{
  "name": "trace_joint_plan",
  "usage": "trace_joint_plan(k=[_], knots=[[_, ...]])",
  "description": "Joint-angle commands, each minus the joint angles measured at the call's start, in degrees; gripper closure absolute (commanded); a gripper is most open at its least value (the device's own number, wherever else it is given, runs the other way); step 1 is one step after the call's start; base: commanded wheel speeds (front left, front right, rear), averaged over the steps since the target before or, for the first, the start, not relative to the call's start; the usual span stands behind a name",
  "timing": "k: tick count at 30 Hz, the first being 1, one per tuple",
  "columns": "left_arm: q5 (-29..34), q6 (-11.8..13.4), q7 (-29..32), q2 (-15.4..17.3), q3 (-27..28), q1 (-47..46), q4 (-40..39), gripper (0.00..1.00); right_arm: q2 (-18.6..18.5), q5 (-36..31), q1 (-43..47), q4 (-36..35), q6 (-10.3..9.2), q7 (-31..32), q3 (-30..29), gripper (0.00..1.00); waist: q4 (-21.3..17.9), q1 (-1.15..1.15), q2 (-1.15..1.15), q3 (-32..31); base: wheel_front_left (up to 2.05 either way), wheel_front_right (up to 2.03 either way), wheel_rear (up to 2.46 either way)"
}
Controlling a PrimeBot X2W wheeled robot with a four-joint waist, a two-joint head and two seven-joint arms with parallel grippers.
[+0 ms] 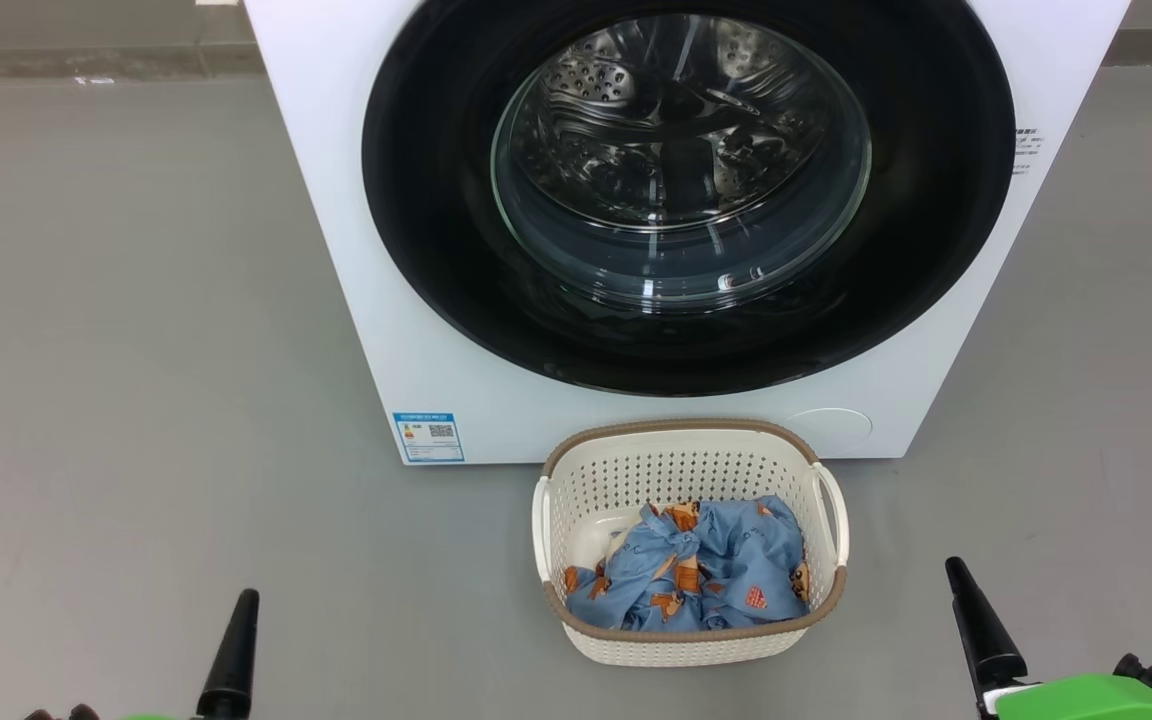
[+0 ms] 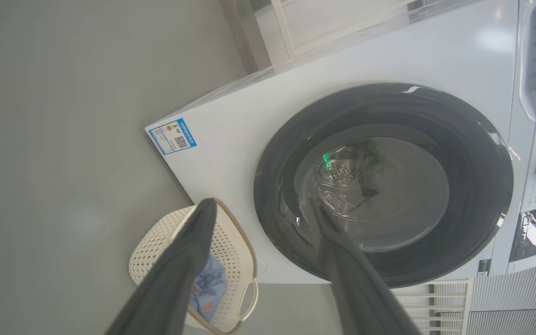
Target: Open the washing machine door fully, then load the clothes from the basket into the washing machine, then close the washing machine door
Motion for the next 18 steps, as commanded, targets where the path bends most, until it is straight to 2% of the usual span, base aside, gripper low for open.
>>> trace_joint_plan(k=[1,18], knots=[[2.6,-0.1,-0.8,1.3,0.3,-0.7,-1.9,0.0,-0.8,-2.2,-2.9,-1.1,0.03,-0.9,0.8,0.0,0.0,-0.01,0.0,0.0,0.0,0.0,0.0],[15.8,-0.1,-3.5,1.9,-0.6,-0.3,-2.6,0.0,-2.1,-15.9,-3.8,0.1,0.04,-3.6,2.9,0.0,0.4,-0.01,0.0,0.0,0.0,0.0,0.0]])
